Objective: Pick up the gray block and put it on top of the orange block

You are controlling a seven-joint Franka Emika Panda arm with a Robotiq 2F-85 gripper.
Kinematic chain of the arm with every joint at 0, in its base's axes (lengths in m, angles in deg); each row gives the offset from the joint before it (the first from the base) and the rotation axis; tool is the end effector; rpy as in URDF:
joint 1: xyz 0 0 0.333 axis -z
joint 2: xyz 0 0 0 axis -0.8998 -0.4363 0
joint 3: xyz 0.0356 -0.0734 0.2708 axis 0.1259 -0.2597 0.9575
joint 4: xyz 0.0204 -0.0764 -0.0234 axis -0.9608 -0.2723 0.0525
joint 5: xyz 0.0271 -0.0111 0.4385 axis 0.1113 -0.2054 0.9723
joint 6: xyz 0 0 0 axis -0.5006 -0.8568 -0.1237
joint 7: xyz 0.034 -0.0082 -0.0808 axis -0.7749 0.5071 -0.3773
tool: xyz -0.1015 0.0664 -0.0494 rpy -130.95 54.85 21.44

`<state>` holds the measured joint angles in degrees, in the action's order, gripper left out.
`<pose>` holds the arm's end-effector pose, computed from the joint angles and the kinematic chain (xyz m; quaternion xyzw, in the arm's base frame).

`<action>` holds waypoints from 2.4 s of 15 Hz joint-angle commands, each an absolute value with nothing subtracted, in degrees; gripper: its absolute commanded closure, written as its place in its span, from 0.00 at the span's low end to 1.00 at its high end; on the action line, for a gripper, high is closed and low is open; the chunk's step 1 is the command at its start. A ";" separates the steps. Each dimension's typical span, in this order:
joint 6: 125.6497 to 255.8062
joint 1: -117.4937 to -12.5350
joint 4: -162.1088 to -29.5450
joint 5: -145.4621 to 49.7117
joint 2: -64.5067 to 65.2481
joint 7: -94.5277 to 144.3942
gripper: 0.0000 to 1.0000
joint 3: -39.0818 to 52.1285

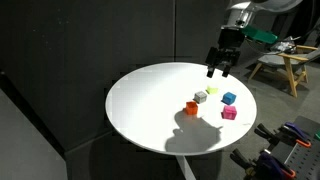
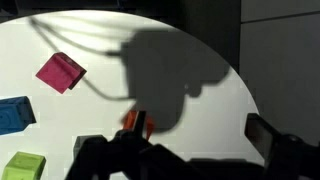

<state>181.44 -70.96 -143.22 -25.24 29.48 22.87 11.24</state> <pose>0.4908 0.0842 0.3007 -0.9888 0.0579 0.0279 0.1346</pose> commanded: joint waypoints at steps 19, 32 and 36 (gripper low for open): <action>199.45 -64.09 -141.31 -39.17 23.11 28.07 0.00 11.42; 196.30 -63.12 -129.31 -47.11 8.53 36.54 0.00 9.16; 193.85 -63.51 -124.96 -45.83 3.88 35.19 0.00 9.08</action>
<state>196.63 -62.84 -129.57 -45.68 7.53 34.71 9.67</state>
